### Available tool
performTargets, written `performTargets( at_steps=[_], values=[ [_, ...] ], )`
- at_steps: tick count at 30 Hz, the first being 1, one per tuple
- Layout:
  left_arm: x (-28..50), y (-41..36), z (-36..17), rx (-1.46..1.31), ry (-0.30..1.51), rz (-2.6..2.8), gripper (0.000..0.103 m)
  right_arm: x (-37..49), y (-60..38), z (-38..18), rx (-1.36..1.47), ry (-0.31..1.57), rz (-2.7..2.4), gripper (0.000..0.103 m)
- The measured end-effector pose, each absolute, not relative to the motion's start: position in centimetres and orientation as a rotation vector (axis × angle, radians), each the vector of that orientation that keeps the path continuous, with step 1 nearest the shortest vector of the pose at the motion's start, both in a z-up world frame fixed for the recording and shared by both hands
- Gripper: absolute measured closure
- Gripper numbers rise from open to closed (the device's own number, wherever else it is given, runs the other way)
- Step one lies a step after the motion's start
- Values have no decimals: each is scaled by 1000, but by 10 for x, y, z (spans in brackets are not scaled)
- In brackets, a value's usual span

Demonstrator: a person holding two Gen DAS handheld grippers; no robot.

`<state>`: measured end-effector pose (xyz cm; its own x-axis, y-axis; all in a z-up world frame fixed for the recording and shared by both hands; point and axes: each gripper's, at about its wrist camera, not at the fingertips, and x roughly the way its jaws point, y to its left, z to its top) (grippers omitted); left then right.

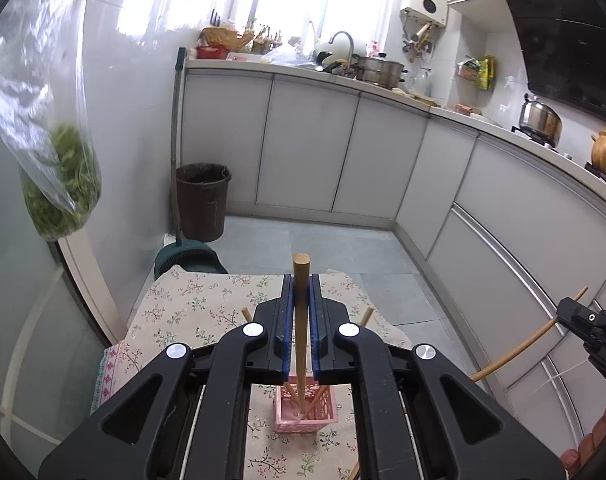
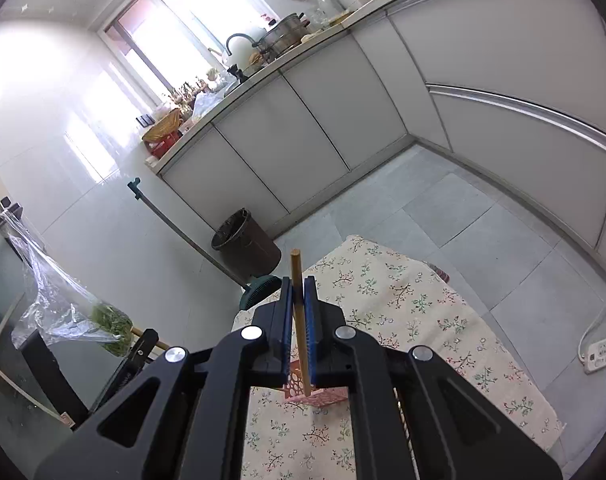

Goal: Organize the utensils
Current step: 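Carry both chopsticks upright into the pink holder and open both tools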

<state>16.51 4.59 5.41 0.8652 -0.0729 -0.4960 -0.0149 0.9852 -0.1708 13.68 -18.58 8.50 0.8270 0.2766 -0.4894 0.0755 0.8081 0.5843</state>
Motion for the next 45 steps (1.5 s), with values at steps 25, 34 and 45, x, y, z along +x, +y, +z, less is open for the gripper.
performTargets(
  at_steps=[25,34,45],
  values=[
    [147,88,31,-207,554,92,78,185,-119,49,492,660,151,97],
    [145,100,25,-245,595,86,74,206,-88,25,417,703,150,97],
    [137,89,28,-214,583,70,65,200,-72,13,339,697,170,75]
  ],
)
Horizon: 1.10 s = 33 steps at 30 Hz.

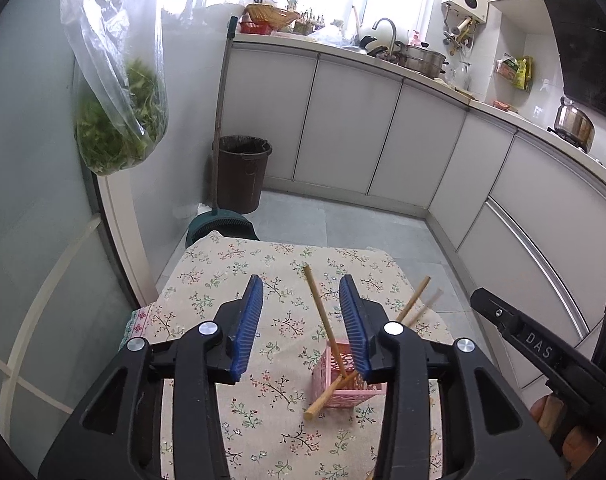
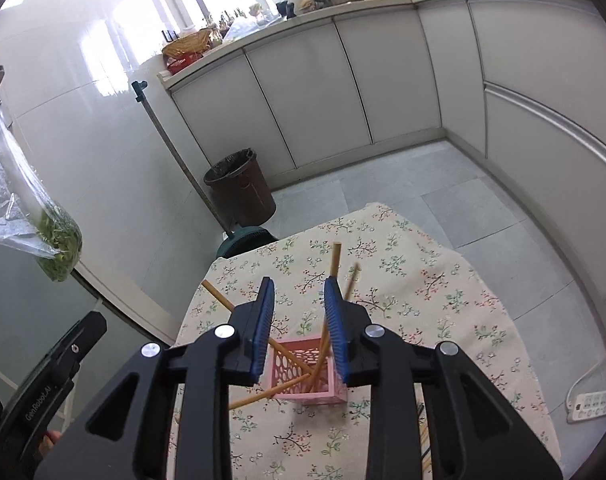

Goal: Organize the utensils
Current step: 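Carry both chopsticks upright into the pink holder and open both tools, then withdraw both tools from the holder back to the chopstick pile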

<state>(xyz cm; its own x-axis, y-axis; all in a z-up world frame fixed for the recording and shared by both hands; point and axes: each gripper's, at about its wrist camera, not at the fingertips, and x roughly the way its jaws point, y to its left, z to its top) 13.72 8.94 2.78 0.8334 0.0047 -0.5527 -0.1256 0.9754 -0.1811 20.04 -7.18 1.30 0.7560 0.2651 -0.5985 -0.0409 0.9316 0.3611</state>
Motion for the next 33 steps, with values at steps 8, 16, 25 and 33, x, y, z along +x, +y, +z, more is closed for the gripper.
performTargets(
  at_steps=[8,16,25,33],
  values=[
    [119,73,28,-178,572,59,37,166,-77,22,270,659,132,64],
    [99,58,14,-139,599,49,27,127,-85,16,224,617,61,36],
    [81,39,6,-104,604,15,11,100,-106,5,212,602,-54,12],
    [76,24,-7,-84,636,-11,7,86,-136,-11,275,661,-92,6]
  ],
)
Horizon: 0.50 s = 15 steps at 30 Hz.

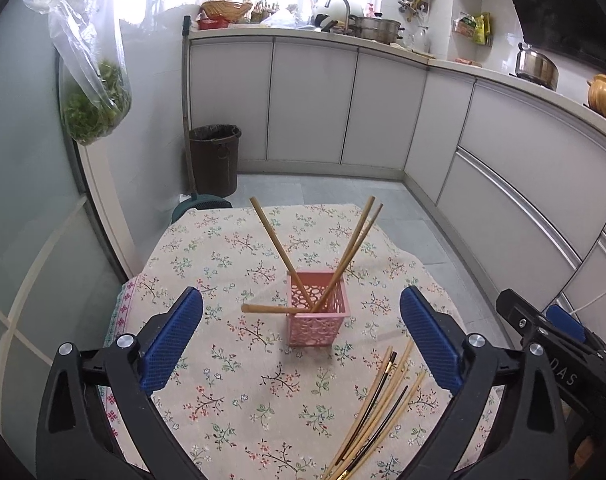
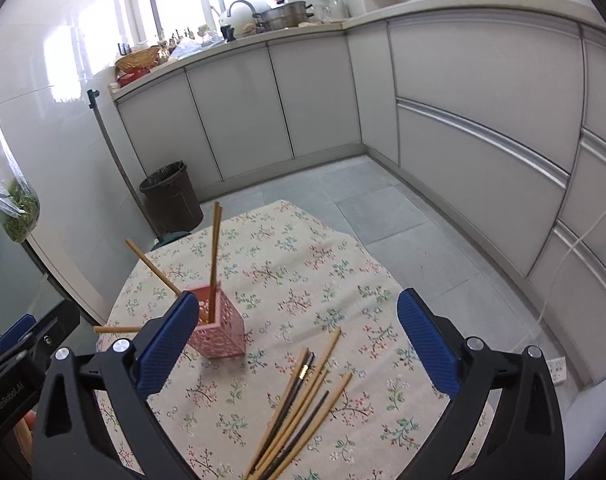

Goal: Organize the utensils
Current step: 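Withdraw both tools from the holder back to the chopstick pile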

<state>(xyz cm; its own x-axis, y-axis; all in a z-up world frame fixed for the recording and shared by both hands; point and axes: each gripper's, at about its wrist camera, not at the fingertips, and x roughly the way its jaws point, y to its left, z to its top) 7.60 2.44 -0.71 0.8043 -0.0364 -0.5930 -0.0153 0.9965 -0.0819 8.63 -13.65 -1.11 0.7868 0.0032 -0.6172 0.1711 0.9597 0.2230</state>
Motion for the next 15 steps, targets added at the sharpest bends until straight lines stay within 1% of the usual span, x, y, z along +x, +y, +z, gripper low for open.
performTargets(
  at_steps=[5,9,15],
  values=[
    [81,9,-22,-48,689,-45,7,73,-158,-30,341,708,-116,6],
    [91,-7,-42,-31,776,-89,7,63,-177,-48,379,749,-147,6],
    [101,-31,-68,11,859,-117,7,57,-211,-82,491,861,-186,6]
  ],
)
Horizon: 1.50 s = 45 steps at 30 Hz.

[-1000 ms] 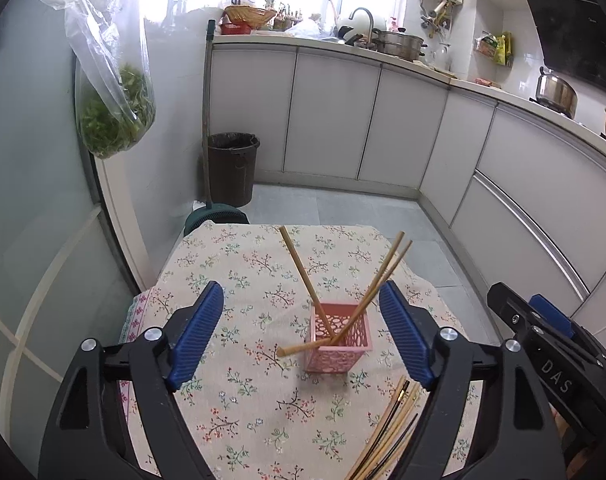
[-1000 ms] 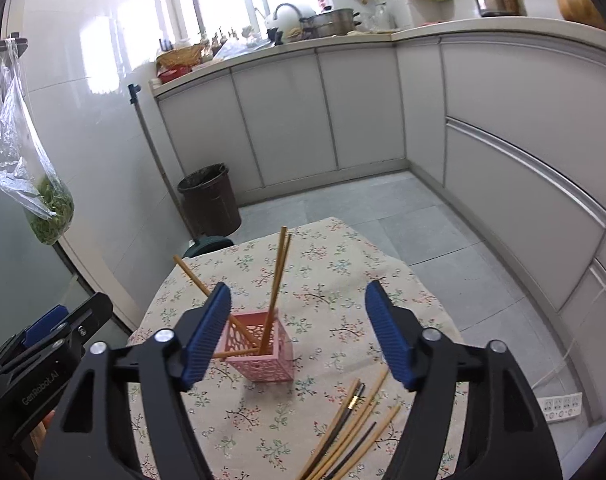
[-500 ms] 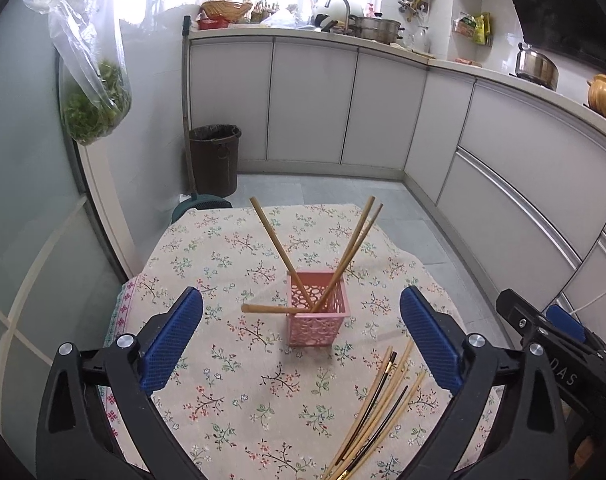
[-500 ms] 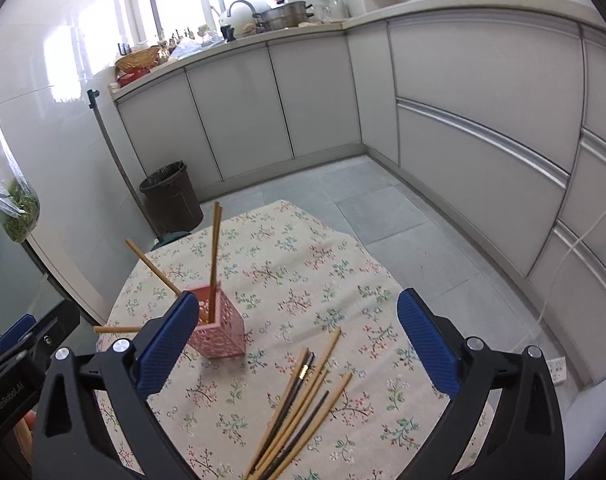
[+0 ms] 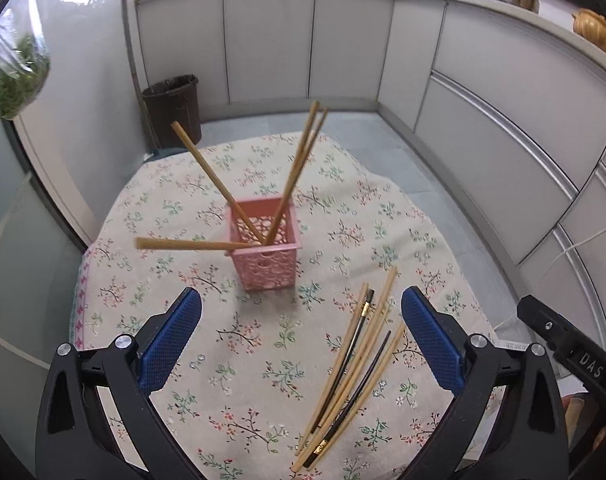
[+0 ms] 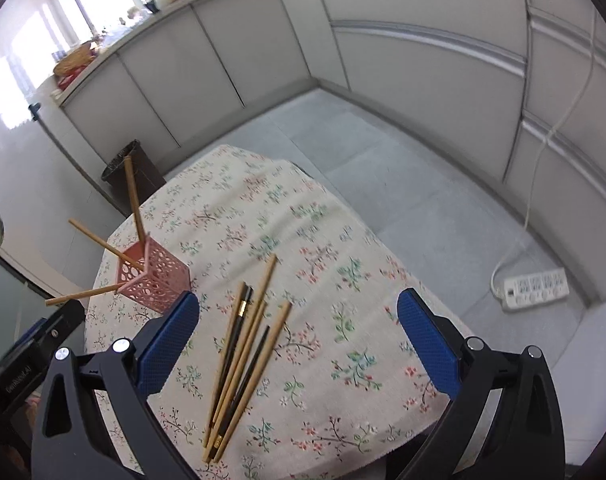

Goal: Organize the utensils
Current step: 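Withdraw both tools from the holder back to the chopstick pile, then grasp a chopstick with the left tool while the right tool approaches the pile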

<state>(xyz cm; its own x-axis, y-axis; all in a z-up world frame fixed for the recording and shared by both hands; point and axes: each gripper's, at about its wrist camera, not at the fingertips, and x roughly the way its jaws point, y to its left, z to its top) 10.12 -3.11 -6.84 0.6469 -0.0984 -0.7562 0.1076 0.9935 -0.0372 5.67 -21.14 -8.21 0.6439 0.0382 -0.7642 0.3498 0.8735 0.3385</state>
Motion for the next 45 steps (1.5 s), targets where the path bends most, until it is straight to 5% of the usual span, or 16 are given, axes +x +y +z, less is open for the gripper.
performTargets(
  at_steps=[24,27,32,38,45],
  values=[
    [183,-100,-173,28,1284,-267,8,49,-264,-110,584,962,-265,6],
    [195,-103,-182,19,1299,-249,15,51,-265,-116,601,987,-256,6],
    [216,-109,-205,2,1361,-251,47,52,-270,-123,634,1009,-263,6],
    [225,-114,-211,28,1330,-190,67,53,-277,-130,680,1037,-252,6],
    [233,-112,-223,62,1336,-154,75,57,-279,-133,691,1048,-239,6]
  ],
)
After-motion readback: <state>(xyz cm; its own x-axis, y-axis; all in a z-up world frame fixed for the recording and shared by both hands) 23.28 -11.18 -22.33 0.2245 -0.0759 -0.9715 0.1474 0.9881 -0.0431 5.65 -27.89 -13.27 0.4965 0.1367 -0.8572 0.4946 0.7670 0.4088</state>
